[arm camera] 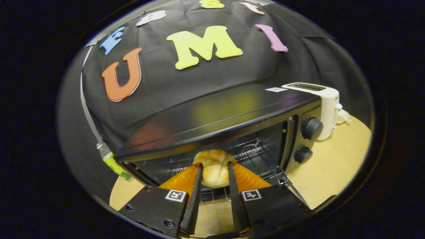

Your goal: Open the toaster oven, put the food inside, and close the toaster oven door.

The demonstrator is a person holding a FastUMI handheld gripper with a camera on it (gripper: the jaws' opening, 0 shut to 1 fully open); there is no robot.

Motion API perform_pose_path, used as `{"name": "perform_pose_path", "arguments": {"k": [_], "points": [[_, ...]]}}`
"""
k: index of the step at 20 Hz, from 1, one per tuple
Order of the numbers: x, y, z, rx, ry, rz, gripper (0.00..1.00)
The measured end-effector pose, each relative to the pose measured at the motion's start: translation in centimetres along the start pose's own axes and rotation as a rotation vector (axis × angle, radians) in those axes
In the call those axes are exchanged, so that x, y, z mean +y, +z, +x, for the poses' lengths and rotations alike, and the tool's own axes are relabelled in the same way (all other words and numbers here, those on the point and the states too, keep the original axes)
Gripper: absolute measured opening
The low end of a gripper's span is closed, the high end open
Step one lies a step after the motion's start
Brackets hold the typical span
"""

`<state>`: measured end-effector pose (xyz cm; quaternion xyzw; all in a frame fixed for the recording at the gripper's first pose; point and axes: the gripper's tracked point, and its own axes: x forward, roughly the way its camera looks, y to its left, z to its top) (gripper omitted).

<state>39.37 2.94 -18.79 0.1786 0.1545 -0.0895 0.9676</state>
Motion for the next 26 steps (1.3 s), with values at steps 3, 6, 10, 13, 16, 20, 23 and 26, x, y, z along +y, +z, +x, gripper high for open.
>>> {"name": "perform_pose_path", "arguments": {"k": [3,6,10,13,16,20,23,26], "points": [[0.1,0.3,1.9,-0.036,-0.023,-0.077,0.47],[0.5,-0.1,2.8,-0.025,-0.029,-0.089,0.51],[0.9,-0.4,2.6,-0.020,-0.028,-0.111,0.70],[0.9,0.3,1.3,-0.046,-0.011,-0.059,0.83],[0.4,0.1,-0.8,-0.038,-0.017,-0.099,1.00],[1.6,-0.1,-4.5,-0.044,0.043,-0.141,0.99],[2.0,-0.7,-7.9,-0.053,0.086,-0.184,0.99],[2.0,-1.0,-11.4,-0.049,0.108,-0.210,0.99]]}}
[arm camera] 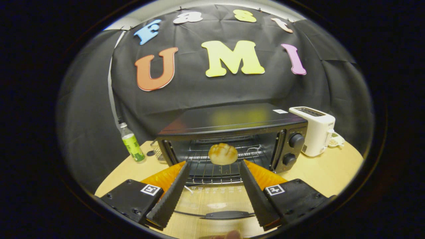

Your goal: Open the toaster oven, put the food inside, and close the toaster oven door.

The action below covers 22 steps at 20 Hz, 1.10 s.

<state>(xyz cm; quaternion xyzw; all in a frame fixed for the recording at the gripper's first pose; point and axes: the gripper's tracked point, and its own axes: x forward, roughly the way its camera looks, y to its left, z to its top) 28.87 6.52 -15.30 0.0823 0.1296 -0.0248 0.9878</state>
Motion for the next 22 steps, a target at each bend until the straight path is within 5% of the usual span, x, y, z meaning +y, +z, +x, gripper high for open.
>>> {"name": "perform_pose_path", "arguments": {"k": [10,22], "points": [[-1.3,-6.2,-6.9,0.106,0.054,-0.079,0.99],[-3.9,-14.9,-4.8,0.356,0.021,-0.049,1.00]]}}
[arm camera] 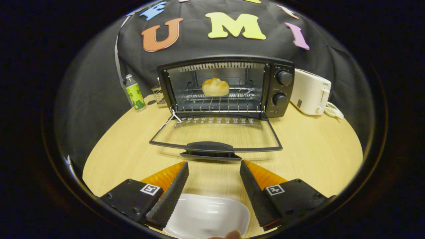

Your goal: Open the toaster oven, put the food inside, and close the toaster oven door.

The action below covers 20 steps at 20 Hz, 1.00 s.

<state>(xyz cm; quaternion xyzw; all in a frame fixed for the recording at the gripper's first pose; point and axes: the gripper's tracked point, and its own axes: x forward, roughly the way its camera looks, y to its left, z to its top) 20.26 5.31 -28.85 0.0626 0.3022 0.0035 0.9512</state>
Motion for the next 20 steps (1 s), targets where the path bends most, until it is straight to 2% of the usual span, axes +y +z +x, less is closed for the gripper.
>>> {"name": "perform_pose_path", "arguments": {"k": [3,9,10,17,20], "points": [[0.4,-0.4,1.1,0.029,0.011,-0.015,1.00],[0.5,-0.2,1.7,0.036,-0.019,-0.062,0.99],[0.4,1.2,1.6,-0.024,-0.029,-0.095,0.99],[1.0,2.5,0.2,-0.066,-0.039,-0.122,1.00],[1.1,5.6,-1.5,-0.146,-0.030,-0.123,1.00]]}}
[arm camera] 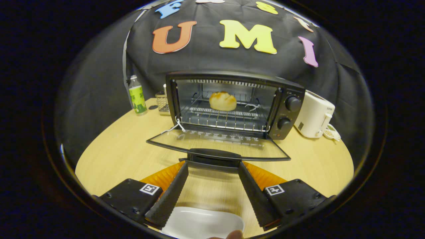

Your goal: Open the toaster oven, put the food inside, and close the toaster oven door.

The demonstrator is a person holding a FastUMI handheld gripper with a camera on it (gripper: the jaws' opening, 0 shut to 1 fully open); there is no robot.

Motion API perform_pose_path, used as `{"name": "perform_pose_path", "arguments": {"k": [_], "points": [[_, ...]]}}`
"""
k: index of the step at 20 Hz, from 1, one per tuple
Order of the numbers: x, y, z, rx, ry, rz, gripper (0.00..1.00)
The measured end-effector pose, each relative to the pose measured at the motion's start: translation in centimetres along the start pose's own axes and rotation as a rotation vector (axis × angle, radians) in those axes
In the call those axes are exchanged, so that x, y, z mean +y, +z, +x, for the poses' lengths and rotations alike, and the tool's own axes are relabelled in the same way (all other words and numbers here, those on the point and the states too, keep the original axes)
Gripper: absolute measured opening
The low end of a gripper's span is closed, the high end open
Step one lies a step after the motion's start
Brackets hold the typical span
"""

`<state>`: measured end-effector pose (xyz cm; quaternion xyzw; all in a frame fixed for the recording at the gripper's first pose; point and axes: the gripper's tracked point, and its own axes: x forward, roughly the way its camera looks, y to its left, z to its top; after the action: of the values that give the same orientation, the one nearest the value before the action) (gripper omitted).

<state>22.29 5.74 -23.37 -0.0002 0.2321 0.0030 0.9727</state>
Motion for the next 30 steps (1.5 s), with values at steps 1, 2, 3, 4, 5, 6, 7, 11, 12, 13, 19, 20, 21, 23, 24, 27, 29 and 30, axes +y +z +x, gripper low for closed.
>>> {"name": "perform_pose_path", "arguments": {"k": [1,2,3,4,5,6,7,11,12,13,19,20,21,23,24,27,29,30], "points": [[-0.2,1.7,0.1,-0.038,-0.006,-0.018,1.00],[-0.3,3.0,0.1,-0.071,-0.016,-0.037,1.00],[-0.3,3.7,0.2,-0.084,-0.024,-0.049,1.00],[-0.4,3.9,0.0,-0.094,-0.027,-0.052,1.00],[-0.5,4.5,-0.1,-0.109,-0.029,-0.055,1.00],[-0.5,5.3,-0.1,-0.130,-0.027,-0.058,1.00],[-0.6,6.2,0.3,-0.155,-0.023,-0.057,1.00],[-1.2,9.0,1.2,-0.226,-0.016,-0.028,1.00],[-1.2,9.5,1.1,-0.243,-0.008,0.002,1.00],[-1.2,10.0,1.0,-0.259,-0.003,0.021,1.00],[-1.2,11.7,-2.8,-0.333,0.021,0.109,1.00],[-1.2,11.9,-4.0,-0.346,0.025,0.129,1.00],[-1.5,11.9,-5.2,-0.355,0.018,0.138,1.00],[-1.7,12.2,-7.8,-0.369,0.015,0.152,0.99],[-1.8,12.3,-9.1,-0.377,0.005,0.141,0.99],[-1.7,13.1,-13.1,-0.403,-0.004,0.076,0.99],[-2.0,13.3,-16.0,-0.433,-0.026,0.047,0.99],[-2.5,13.5,-17.6,-0.459,-0.050,0.034,0.99]]}}
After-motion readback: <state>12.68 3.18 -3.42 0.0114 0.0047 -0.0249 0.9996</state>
